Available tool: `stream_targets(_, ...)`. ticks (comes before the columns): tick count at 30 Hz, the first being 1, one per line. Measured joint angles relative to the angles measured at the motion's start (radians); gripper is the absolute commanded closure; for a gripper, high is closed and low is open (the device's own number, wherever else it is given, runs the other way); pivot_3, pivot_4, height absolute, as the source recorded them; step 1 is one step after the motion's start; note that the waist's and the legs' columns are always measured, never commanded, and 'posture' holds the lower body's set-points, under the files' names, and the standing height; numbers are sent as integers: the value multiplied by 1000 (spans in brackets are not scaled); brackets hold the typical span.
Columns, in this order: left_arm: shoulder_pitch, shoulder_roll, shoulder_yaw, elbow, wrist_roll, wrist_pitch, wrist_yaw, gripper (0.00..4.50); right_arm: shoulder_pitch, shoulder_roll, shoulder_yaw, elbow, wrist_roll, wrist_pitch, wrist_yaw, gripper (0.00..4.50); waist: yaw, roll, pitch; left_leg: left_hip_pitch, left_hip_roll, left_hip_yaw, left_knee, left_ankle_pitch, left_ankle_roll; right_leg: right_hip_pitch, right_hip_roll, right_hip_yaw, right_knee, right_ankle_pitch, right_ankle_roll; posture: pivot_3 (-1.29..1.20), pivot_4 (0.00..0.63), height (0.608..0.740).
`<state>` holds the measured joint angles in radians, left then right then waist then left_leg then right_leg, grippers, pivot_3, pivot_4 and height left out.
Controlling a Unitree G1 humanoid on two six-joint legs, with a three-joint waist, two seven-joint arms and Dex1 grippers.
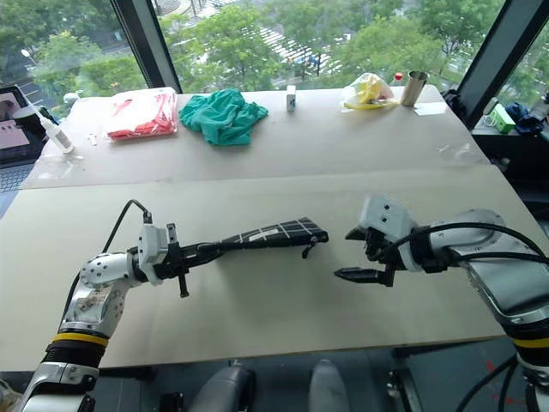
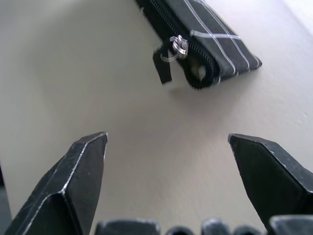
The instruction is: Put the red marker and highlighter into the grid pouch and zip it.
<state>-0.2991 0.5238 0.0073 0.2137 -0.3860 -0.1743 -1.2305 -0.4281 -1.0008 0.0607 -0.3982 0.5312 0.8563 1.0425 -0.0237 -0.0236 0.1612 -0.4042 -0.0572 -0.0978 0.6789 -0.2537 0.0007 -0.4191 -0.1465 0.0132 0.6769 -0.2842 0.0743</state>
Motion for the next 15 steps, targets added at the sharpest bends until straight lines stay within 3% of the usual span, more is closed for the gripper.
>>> stream_targets(4,-9,0,0,0,2,0,3,4500,45,21,3,-54,47,66,-24,106,9,0,0,0,0,-1,0,0,0,0,0,0,0,0,0,0,150,740)
stream_targets(9,-9,1,-1,-1,20,-25,-2,4500,65,80,-8,33,26,51,-92,106,12,0,0,0,-1,0,1,0,0,0,0,0,0,0,0,0,150,740)
stream_targets(15,-38,70,-11,72,53,-234,-135,4500,171,-42,-127,116,-12,-73,-11,106,11,0,0,0,0,1,0,0,0,0,0,-1,0,0,0,0,150,740)
